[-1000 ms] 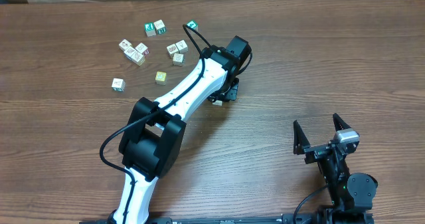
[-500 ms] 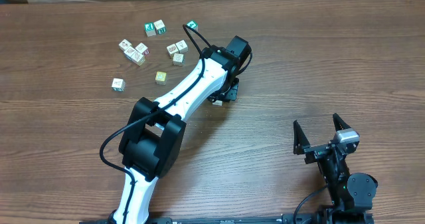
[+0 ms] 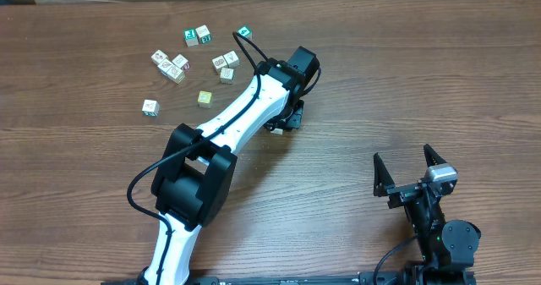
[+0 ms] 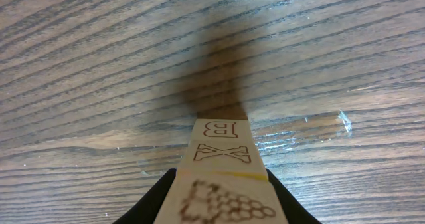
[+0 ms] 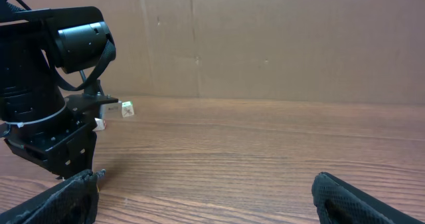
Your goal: Form a tower
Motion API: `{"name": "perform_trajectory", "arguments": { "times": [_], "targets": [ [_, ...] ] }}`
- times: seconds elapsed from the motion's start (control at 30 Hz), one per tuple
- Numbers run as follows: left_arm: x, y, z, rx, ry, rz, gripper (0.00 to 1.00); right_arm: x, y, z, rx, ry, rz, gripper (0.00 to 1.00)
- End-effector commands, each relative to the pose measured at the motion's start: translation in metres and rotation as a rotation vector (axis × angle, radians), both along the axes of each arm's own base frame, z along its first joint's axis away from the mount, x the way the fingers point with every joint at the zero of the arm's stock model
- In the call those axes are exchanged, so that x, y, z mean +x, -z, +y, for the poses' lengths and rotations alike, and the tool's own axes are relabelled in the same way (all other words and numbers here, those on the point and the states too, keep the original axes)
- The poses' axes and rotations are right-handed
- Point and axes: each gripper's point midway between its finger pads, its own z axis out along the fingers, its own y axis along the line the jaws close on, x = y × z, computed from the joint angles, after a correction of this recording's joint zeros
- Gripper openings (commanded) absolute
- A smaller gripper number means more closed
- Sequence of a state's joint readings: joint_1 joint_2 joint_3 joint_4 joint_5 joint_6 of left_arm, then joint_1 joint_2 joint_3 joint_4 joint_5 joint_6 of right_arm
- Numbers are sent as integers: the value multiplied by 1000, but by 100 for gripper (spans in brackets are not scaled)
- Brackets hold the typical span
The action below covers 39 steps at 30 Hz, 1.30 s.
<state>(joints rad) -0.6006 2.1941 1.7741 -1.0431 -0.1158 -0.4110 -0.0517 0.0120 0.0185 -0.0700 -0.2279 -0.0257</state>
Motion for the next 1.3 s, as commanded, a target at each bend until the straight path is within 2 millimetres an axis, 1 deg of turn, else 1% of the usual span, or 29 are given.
{"name": "perform_trajectory", "arguments": {
  "times": [0.0, 0.17, 0.27, 0.63, 0.73, 0.9, 1.13, 1.27],
  "targets": [
    [-1, 0, 0, -6, 11, 3, 32, 0, 2, -1, 2, 6, -3, 100],
    [-4, 7, 1, -3, 11, 8, 32, 0, 2, -1, 2, 6, -3, 100],
    [-4, 8, 1, -3, 11, 8, 33, 0, 2, -1, 2, 6, -3, 100],
    [-2, 7, 2, -6, 6, 5, 39, 0, 2, -1, 2, 6, -3, 100],
    [-1, 6, 2, -9, 4, 2, 42, 0, 2, -1, 2, 6, -3, 100],
    [5, -4, -1, -22, 2, -17, 44, 0, 2, -1, 2, 6, -3, 100],
    [12, -26, -6, -47, 2, -55, 42, 0, 2, -1, 2, 6, -3, 100],
    [14, -33, -8, -54, 2, -67, 42, 0, 2, -1, 2, 6, -3, 100]
  ]
}}
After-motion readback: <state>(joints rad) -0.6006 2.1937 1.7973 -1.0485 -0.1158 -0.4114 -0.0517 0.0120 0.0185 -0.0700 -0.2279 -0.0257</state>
